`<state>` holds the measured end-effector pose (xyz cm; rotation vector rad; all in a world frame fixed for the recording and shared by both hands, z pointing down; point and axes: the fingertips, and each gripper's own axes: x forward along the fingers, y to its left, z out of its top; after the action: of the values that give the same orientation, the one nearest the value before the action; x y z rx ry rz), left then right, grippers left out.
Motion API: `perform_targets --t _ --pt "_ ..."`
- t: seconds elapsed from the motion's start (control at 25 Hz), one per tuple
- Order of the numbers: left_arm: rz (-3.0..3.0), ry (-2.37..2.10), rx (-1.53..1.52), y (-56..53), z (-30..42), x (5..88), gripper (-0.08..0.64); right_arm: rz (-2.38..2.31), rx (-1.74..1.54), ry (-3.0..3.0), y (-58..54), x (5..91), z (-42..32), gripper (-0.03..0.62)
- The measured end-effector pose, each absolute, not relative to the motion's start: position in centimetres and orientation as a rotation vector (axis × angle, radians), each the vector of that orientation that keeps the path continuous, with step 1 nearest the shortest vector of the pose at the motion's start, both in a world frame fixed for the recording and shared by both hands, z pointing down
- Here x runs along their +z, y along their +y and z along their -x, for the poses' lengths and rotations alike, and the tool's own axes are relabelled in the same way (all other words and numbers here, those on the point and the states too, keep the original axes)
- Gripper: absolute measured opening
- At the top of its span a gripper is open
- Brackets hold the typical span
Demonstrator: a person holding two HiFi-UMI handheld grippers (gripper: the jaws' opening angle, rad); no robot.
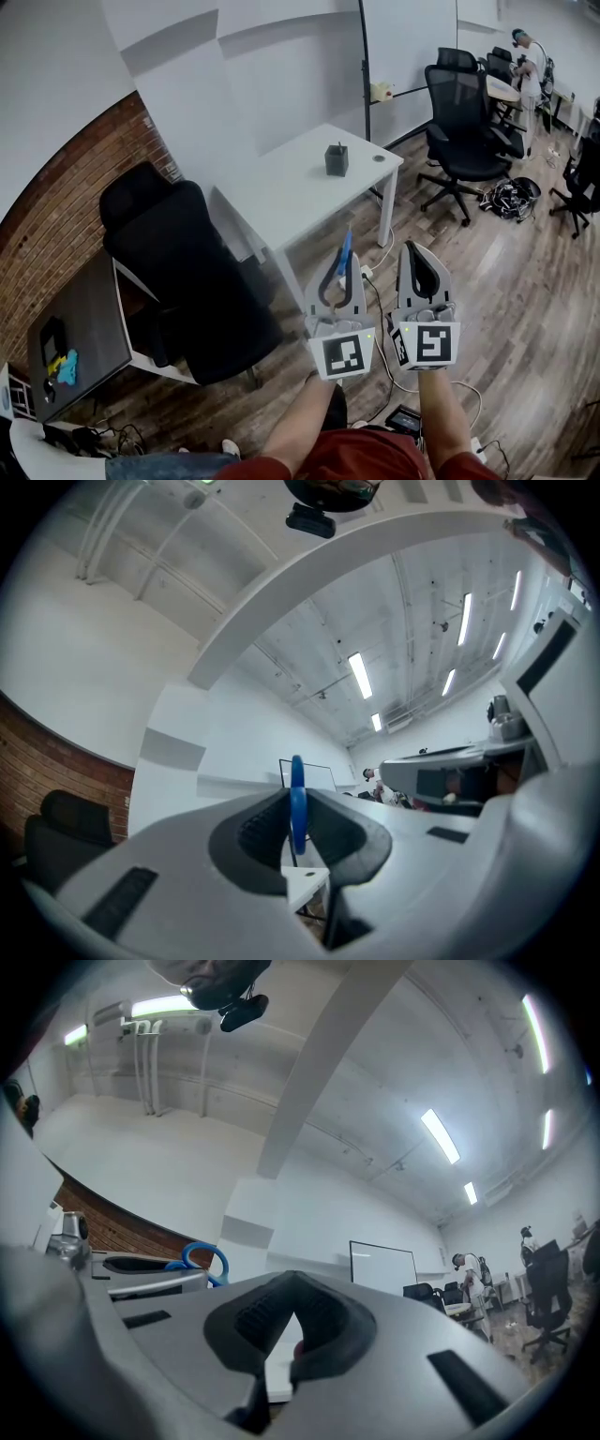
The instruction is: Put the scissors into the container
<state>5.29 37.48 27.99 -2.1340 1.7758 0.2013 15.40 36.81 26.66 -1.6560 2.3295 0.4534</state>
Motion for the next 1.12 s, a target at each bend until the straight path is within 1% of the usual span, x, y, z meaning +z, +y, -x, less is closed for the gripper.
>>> perform_targets --t 0.36,1.12 --pt "2.145 1.803 0.179 30.7 -3.0 28.9 0.051 1.662 0.432 2.355 30.0 27.7 -13.3 0.008" --pt "2.197 1.775 0.200 14.7 4.0 28.8 0.051 1.728 0.430 2.342 14.2 27.6 -6.0 0.008"
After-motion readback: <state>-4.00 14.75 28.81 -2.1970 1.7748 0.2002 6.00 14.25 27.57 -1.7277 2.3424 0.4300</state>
